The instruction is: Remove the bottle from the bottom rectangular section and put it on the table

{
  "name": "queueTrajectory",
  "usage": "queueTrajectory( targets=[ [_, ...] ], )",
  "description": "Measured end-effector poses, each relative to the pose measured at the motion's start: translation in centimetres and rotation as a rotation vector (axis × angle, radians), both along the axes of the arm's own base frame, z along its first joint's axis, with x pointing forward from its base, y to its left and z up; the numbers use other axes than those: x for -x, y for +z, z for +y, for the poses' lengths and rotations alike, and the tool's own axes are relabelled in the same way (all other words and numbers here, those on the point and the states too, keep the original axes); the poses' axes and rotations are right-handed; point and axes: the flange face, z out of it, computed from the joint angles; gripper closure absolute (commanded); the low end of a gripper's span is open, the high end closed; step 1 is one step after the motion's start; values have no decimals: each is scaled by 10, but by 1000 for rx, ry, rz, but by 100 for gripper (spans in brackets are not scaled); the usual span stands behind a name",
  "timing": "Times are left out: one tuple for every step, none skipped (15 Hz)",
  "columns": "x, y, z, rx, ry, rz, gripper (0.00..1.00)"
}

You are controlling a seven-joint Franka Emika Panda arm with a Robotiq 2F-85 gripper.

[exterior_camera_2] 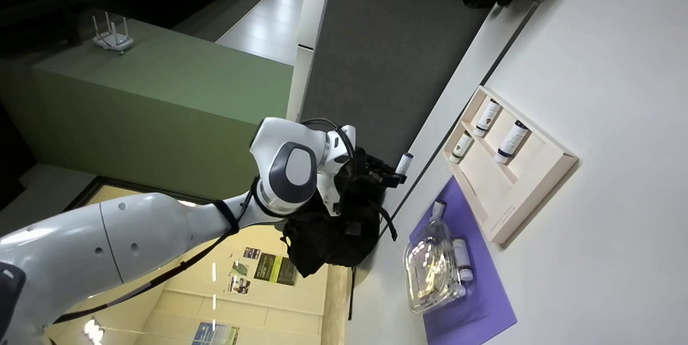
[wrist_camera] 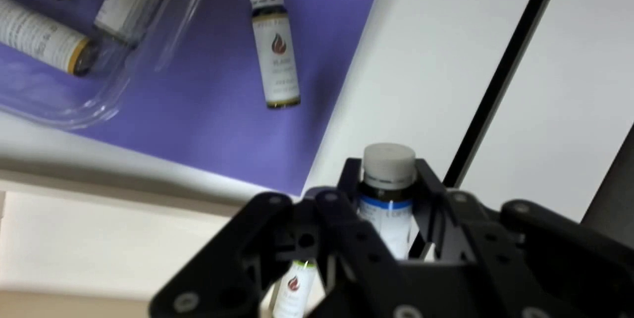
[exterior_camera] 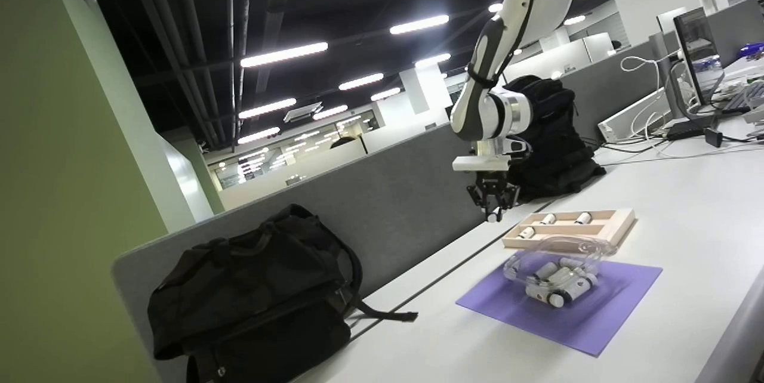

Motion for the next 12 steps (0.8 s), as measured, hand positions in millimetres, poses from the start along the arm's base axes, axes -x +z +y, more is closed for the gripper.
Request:
queueTrajectory(
  targets=[
    [-1,-2,13,-10,42,8,87],
    [-2,-6,26,-19,82,19,87],
    [-2,-11,39,-28,121,31,87],
    [-3,-17,51,-35,156,46,87],
    [-3,-23,63,-42,185,62,87],
    [-2,-30,73,-48,212,82,87],
    [-1,-38,80,-53,232,102,87],
    [1,-46,84,-57,248,123,87],
    [3,-54,87,-61,260,143,87],
    [5,-62,87,-65,268,163,87],
    [7,-70,86,-67,274,182,87],
    [9,-77,84,-69,279,197,87]
  ],
)
